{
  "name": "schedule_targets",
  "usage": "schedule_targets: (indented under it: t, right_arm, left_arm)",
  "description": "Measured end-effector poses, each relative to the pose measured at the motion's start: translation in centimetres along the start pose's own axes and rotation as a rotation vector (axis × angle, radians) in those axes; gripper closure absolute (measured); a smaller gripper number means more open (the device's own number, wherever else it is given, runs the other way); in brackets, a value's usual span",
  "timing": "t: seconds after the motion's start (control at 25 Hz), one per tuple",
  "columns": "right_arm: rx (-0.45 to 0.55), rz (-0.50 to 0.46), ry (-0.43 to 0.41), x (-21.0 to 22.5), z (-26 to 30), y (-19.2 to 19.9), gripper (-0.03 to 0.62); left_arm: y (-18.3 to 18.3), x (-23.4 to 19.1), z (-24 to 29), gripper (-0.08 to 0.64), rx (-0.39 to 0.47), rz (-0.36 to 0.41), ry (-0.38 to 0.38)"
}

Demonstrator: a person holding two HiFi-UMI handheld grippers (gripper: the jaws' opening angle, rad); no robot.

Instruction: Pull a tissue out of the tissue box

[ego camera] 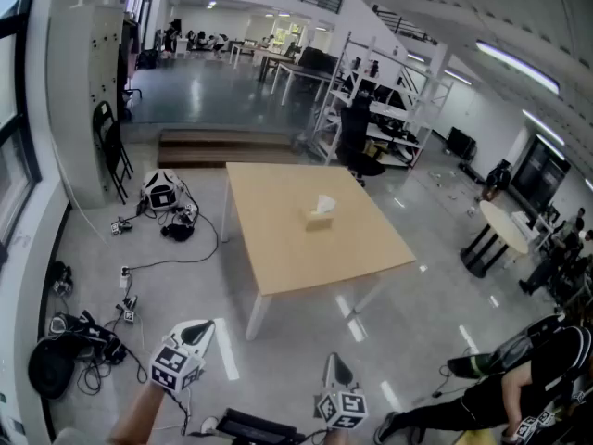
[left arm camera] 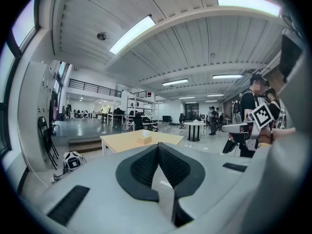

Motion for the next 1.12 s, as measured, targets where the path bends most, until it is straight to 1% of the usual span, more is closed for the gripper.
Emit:
schedule_targets:
  t: [0.12, 0.32, 0.52, 0.68, 0.88, 1.0, 1.12]
  right_arm:
    - [-0.001, -0.002, 0.001, 0.1, -0.2, 0.1, 0.581]
    - [0.011, 0.026, -0.006, 0.1, 0.1, 0.5, 0.581]
    - [0.000, 0.017, -0.006, 0.0, 0.7, 0.5, 0.581]
    - [-0.003, 0.015, -0.004, -0.8, 1.2, 0.4, 0.581]
    - [0.012, 0.025, 0.017, -1.7, 1.7, 0.0, 0.581]
    - [0.018, 0.046, 0.025, -2.6, 1.7, 0.3, 0.581]
    - [0.014, 0.048, 0.036, -3.4, 1.6, 0.6, 0.581]
  left_arm:
    - [0.3, 0.1, 0.0, 0.554, -0.009, -0.006, -0.004]
    - [0.8, -0.1, 0.0, 0.554, -0.017, -0.012, -0.009]
    - [0.8, -0.5, 0.2, 0.554, -0.023, -0.017, -0.014]
    - [1.2, -1.4, 0.4, 0.554, -0.027, -0.021, -0.013]
    - [0.9, -2.3, 0.6, 0.554, -0.020, -0.018, 0.010]
    - [1.1, -2.6, 0.7, 0.554, -0.020, 0.004, 0.021]
    - [1.0, -2.6, 1.2, 0.554, -0.017, 0.009, 0.051]
Point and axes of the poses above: the fingertips, and each gripper's own axes: z forward along the fingers, x to its right, y out of its underside, the point moved 6 cm from there along -z, backward along the fingers, and after that the axes turned 2 degrees about -z, right-handed, at the moved point
